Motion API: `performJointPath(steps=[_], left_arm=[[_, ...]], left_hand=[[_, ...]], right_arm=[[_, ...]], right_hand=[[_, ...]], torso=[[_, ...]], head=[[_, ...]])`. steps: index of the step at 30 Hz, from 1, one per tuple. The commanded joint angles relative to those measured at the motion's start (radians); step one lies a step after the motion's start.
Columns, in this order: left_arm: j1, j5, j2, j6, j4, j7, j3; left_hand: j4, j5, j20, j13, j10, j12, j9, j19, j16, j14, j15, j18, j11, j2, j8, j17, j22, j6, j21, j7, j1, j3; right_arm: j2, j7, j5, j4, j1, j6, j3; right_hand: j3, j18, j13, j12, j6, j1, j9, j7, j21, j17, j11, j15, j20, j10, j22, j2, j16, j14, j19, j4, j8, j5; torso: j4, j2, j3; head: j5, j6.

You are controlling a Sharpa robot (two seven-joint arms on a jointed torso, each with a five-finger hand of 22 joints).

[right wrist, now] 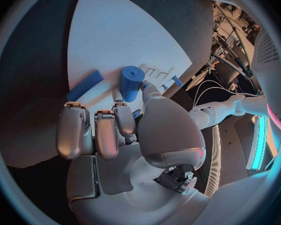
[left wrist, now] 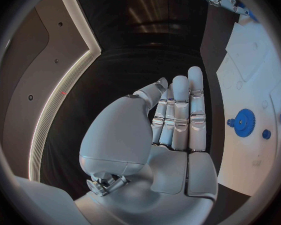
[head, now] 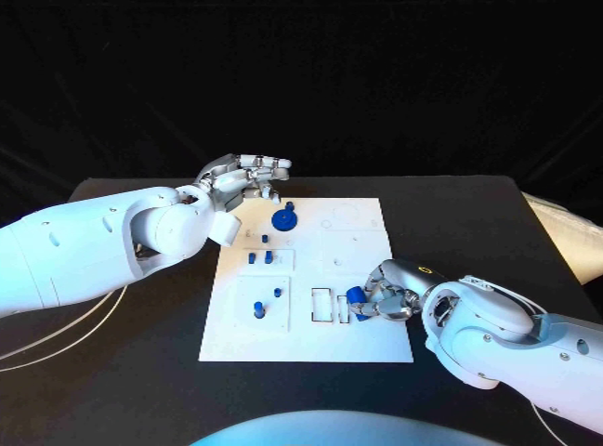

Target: Assemble the parts on the task board

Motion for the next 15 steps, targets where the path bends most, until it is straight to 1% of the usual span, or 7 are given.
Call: performJointPath(steps=[1,6,11,15], left_arm=[[0.0,-0.004,0.001,0.021,0.001,0.006,0.001],[0.0,-0.004,0.001,0.021,0.001,0.005,0.001],[0.0,-0.004,0.0,0.019,0.002,0.005,0.001],[0.0,-0.004,0.001,0.02,0.002,0.005,0.001]], left_hand=[[-0.003,0.005,0.003,-0.001,-0.005,0.004,-0.001,-0.002,0.003,-0.007,0.002,0.011,0.0,-0.002,0.005,-0.001,0.001,-0.007,0.003,-0.001,-0.006,0.0],[-0.003,0.005,0.003,-0.001,-0.005,0.004,-0.001,-0.002,0.003,-0.007,0.002,0.011,0.0,-0.002,0.005,-0.001,0.001,-0.007,0.003,-0.001,-0.006,0.0],[-0.003,0.005,0.003,-0.001,-0.005,0.004,-0.001,-0.002,0.003,-0.007,0.002,0.011,0.0,-0.002,0.005,-0.001,0.001,-0.007,0.003,-0.001,-0.006,0.0],[-0.003,0.005,0.003,-0.001,-0.005,0.004,-0.001,-0.002,0.003,-0.007,0.002,0.011,0.0,-0.002,0.005,-0.001,0.001,-0.007,0.003,-0.001,-0.006,0.0]], right_arm=[[-0.002,-0.038,0.018,-0.018,-0.012,0.051,-0.011],[-0.003,-0.043,0.05,-0.027,-0.012,0.076,-0.011],[-0.002,-0.045,0.06,-0.032,-0.012,0.094,-0.011],[-0.002,-0.045,0.055,-0.033,-0.012,0.1,-0.011]], right_hand=[[-0.004,-0.015,0.001,-0.005,0.001,0.014,0.002,-0.009,0.003,0.057,-0.002,0.002,-0.004,0.0,0.0,0.002,0.005,0.067,0.002,0.0,0.006,0.004],[-0.005,-0.016,0.0,-0.008,0.003,0.014,0.002,-0.009,0.003,0.054,-0.002,0.002,-0.004,-0.001,0.0,0.006,0.004,0.067,0.002,0.003,0.007,0.009],[-0.02,-0.015,-0.002,-0.013,0.002,0.001,0.0,-0.008,0.003,0.054,-0.002,0.003,-0.003,-0.003,0.0,-0.002,0.003,0.066,0.001,0.013,0.006,0.011],[-0.031,-0.015,-0.001,-0.015,0.002,-0.008,-0.001,-0.009,0.003,0.054,-0.002,0.003,-0.003,-0.003,0.0,-0.007,0.003,0.066,0.001,0.021,0.007,0.017]], torso=[[0.0012,0.001,0.0],[0.0012,0.0,-0.0009],[-0.0013,0.0,-0.0002],[-0.0012,0.001,0.0008]], head=[[0.0,0.001],[0.0,0.0],[0.0,0.001],[0.0,0.001]])
